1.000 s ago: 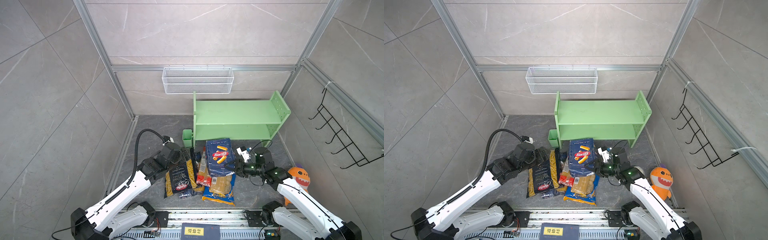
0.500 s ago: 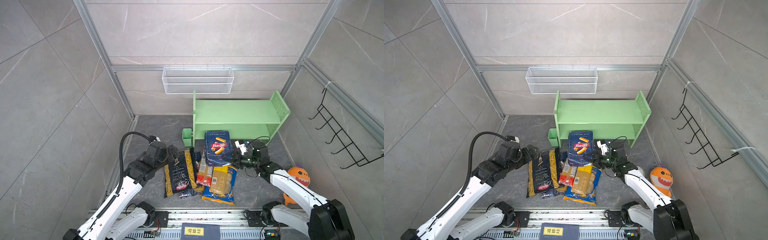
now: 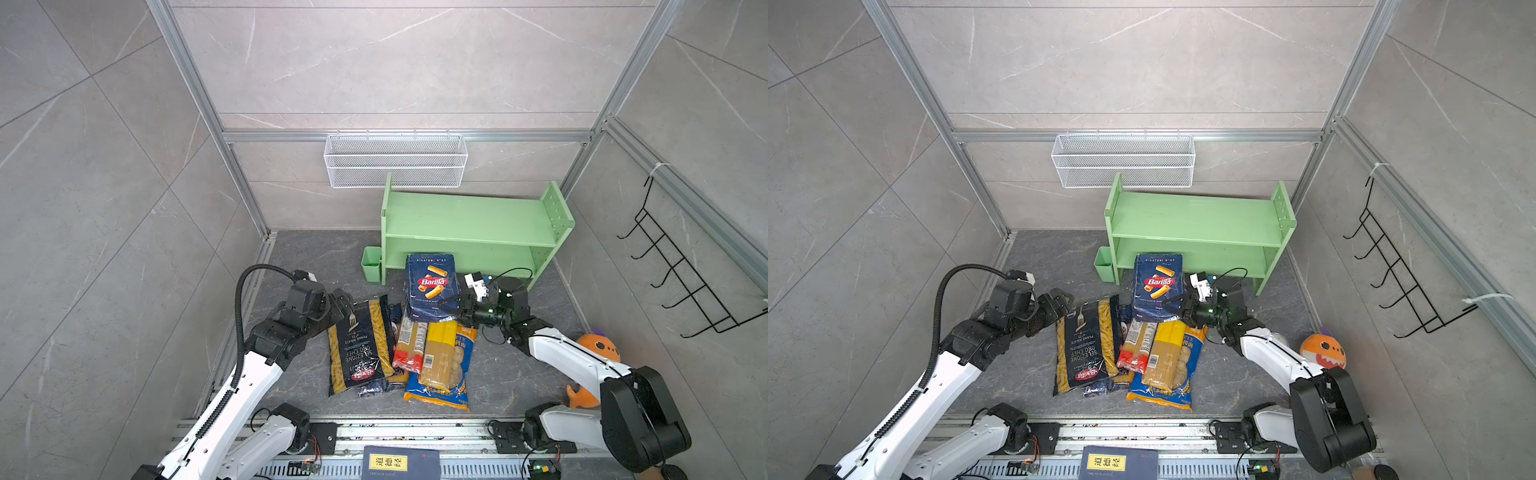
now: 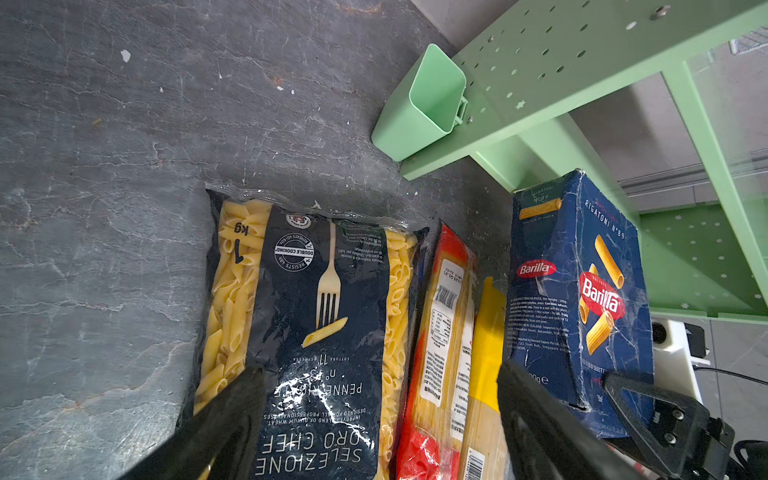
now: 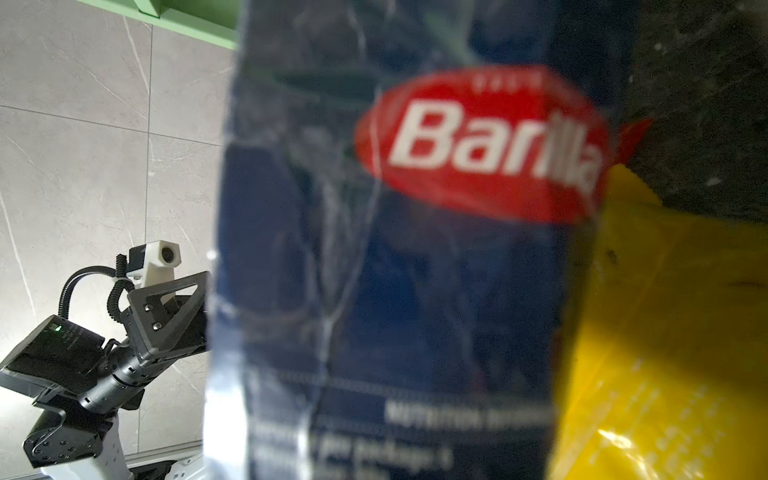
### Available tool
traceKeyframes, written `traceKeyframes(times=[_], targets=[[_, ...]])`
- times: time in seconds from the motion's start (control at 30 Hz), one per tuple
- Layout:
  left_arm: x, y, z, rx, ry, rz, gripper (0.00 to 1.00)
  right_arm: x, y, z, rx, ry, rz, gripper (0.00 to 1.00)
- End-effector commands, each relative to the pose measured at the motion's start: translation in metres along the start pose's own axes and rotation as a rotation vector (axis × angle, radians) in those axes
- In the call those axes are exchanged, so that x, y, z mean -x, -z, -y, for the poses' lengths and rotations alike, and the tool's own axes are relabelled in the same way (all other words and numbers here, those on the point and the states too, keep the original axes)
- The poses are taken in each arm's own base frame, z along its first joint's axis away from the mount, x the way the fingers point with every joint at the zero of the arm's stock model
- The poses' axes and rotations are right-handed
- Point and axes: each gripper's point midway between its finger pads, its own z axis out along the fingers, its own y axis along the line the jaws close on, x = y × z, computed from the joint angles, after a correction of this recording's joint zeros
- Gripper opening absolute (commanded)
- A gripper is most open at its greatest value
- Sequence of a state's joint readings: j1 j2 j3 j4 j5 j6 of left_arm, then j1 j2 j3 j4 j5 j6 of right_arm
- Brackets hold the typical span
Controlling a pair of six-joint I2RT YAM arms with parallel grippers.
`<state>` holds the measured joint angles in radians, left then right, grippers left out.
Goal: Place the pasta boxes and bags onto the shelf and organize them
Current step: 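Lift the Barilla box upright with the right gripper while the left gripper draws back, then carry the Barilla box onto the lower shelf tier with the right gripper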
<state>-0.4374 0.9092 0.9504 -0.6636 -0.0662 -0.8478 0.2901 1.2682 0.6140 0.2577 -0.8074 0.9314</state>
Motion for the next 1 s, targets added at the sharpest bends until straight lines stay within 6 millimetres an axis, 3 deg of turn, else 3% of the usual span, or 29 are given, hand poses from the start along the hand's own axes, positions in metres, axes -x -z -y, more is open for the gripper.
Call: traceKeyframes(times=[0.0, 0.7, 0.97], targets=[[0.006, 0.004, 0.010, -0.051, -0.025, 0.022, 0.89, 0.026, 0.019, -0.061, 0.122, 0.192, 0.104, 0.39], [0.028, -0.023, 0.035, -0.098, -0.036, 0.002, 0.89, 0.037, 0.021, -0.083, 0.182, 0.214, 0.123, 0.39], [0.038, -0.031, 0.037, -0.115, -0.022, -0.003, 0.89, 0.057, 0.009, -0.082, 0.189, 0.233, 0.153, 0.39]])
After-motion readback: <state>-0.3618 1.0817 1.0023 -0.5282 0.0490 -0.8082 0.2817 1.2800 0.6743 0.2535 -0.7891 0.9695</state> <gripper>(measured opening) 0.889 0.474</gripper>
